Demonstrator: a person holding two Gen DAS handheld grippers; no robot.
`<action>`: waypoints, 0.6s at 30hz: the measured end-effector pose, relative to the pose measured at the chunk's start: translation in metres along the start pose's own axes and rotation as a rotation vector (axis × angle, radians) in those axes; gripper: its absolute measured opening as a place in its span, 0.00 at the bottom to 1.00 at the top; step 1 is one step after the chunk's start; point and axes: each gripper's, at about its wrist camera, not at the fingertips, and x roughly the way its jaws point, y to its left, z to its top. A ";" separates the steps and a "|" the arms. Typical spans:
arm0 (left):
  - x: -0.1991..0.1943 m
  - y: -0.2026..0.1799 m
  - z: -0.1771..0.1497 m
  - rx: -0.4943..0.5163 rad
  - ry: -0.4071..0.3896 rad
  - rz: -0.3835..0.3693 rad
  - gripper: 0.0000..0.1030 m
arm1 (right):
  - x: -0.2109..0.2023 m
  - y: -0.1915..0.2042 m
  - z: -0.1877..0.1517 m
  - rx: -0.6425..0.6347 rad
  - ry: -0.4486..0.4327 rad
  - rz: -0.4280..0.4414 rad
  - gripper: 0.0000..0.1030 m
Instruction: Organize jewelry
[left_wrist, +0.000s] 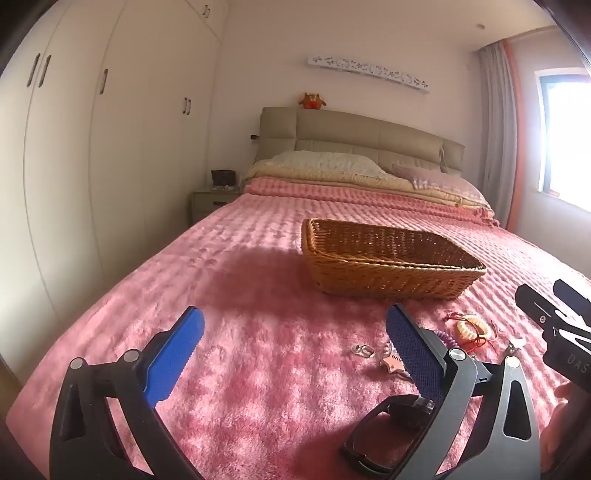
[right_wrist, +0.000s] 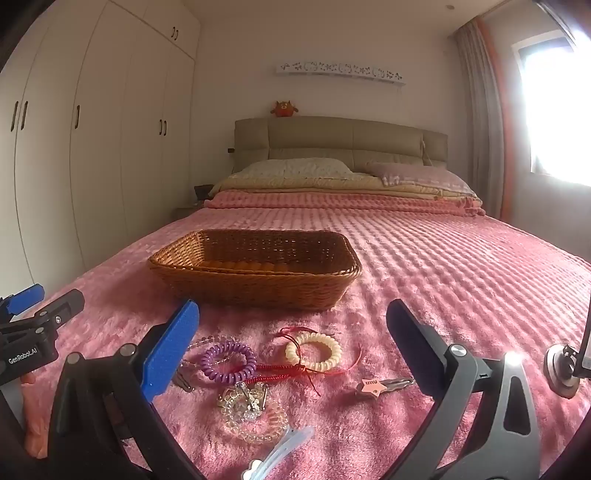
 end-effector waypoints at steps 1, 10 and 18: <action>-0.001 -0.001 0.000 0.002 -0.002 0.001 0.93 | 0.000 0.000 0.000 0.000 0.000 0.000 0.94; 0.000 -0.003 0.000 0.001 0.004 0.005 0.93 | 0.000 0.001 0.000 -0.006 0.009 0.005 0.94; 0.004 -0.005 0.002 0.002 0.000 0.006 0.93 | 0.001 0.002 0.000 -0.006 0.010 0.005 0.94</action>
